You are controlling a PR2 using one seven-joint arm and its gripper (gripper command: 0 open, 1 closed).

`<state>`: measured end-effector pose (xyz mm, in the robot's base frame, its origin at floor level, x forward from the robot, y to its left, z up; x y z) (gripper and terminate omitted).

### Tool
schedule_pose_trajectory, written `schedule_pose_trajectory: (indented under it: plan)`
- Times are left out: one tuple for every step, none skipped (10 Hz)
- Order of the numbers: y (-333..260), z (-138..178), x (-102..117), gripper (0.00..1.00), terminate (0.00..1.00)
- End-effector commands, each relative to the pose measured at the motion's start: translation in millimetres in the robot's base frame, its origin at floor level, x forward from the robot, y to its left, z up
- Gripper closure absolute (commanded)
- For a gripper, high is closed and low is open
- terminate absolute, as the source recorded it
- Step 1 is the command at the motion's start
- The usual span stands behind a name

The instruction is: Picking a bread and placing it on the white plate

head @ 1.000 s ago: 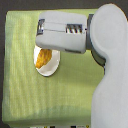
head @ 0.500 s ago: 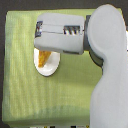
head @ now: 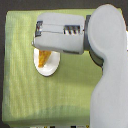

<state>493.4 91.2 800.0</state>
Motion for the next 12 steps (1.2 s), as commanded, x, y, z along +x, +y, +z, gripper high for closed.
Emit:
schedule_pose_trajectory:
  plan:
    - [-22.0,82.2,42.2,0.0,0.0]
    - [-23.1,96.9,47.1,0.0,0.0]
    - [-29.4,111.5,50.8,0.0,0.0]
    - [-39.4,122.0,47.9,0.0,0.0]
    - [-41.8,123.4,46.5,0.0,0.0]
    - [-47.8,123.2,43.7,0.0,0.0]
    - [-57.7,118.6,40.6,0.0,0.0]
    - [-81.8,109.0,34.2,0.0,0.0]
    - [-93.0,106.6,32.9,0.0,0.0]
    - [-114.9,100.1,28.6,0.0,0.0]
    - [-137.8,93.4,19.4,0.0,0.0]
    - [-175.1,89.9,13.6,0.0,0.0]
